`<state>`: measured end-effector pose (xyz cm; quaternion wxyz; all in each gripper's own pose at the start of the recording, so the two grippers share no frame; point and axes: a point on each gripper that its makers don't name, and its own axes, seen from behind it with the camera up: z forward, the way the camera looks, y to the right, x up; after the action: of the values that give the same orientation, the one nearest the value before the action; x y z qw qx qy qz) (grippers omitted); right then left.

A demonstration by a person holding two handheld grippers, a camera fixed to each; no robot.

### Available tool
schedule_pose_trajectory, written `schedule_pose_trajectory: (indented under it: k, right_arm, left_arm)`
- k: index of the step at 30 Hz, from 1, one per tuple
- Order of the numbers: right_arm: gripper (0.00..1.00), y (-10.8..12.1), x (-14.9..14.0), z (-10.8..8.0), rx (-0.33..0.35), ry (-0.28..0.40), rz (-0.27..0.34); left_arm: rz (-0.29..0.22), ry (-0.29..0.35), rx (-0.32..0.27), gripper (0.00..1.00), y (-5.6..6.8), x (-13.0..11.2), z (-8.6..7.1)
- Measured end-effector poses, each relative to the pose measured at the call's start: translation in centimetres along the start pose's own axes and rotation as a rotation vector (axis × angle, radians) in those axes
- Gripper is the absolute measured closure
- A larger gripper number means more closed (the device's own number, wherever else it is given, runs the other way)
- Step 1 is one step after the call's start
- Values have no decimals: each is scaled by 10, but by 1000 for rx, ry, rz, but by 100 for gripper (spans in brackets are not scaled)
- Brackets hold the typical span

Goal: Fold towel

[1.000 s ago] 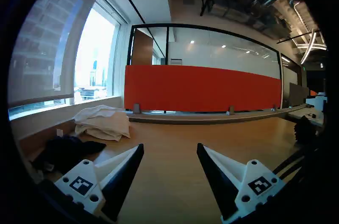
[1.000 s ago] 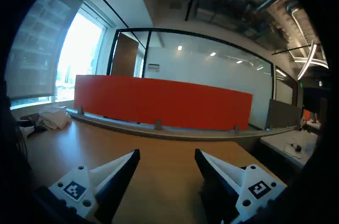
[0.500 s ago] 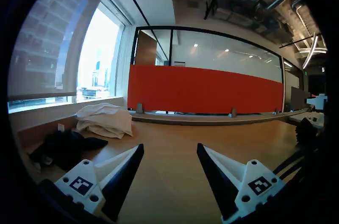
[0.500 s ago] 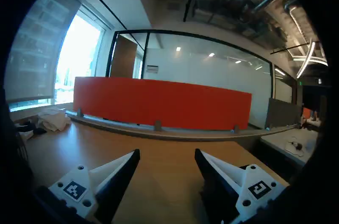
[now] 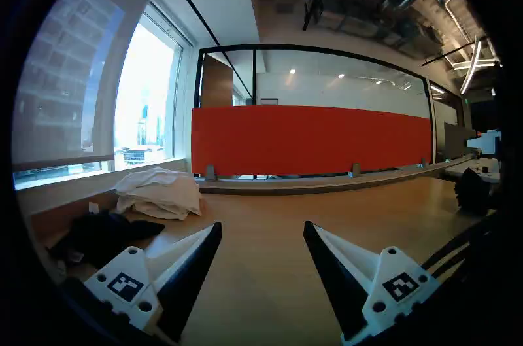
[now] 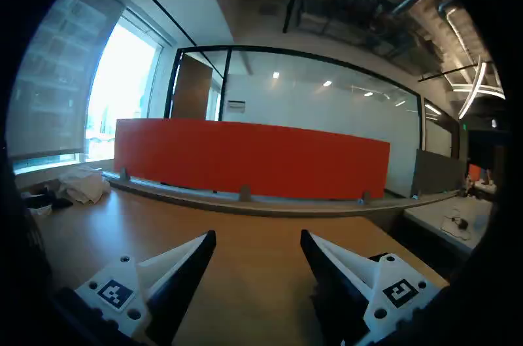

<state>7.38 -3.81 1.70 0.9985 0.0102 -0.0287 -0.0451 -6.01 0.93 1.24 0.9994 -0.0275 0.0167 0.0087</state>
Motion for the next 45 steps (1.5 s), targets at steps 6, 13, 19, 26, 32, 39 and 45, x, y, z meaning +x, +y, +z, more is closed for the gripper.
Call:
schedule_pose_trajectory:
  k: [6, 13, 19, 26, 32, 39, 45]
  right_arm:
    - [0, 3, 0, 1, 0, 8, 5]
    - [0, 13, 1, 0, -6, 21, 13]
    - [0, 28, 0, -1, -16, 40, 14]
    - [0, 44, -20, -4, -24, 43, 39]
    - [0, 51, -39, -5, -25, 43, 75]
    - [0, 52, -55, -6, -27, 56, 110]
    - [0, 52, -70, -5, -27, 45, 140]
  left_arm:
    - [0, 2, 10, 7, -2, 0, -2]
    - [5, 1, 9, 7, -2, -1, -2]
    - [5, 1, 9, 7, -1, -1, -2]
    - [4, 2, 9, 7, -1, -1, -3]
    - [4, 2, 9, 7, -1, 0, -2]
    - [4, 1, 10, 7, -2, 1, -3]
    - [4, 2, 10, 7, -1, 1, -3]
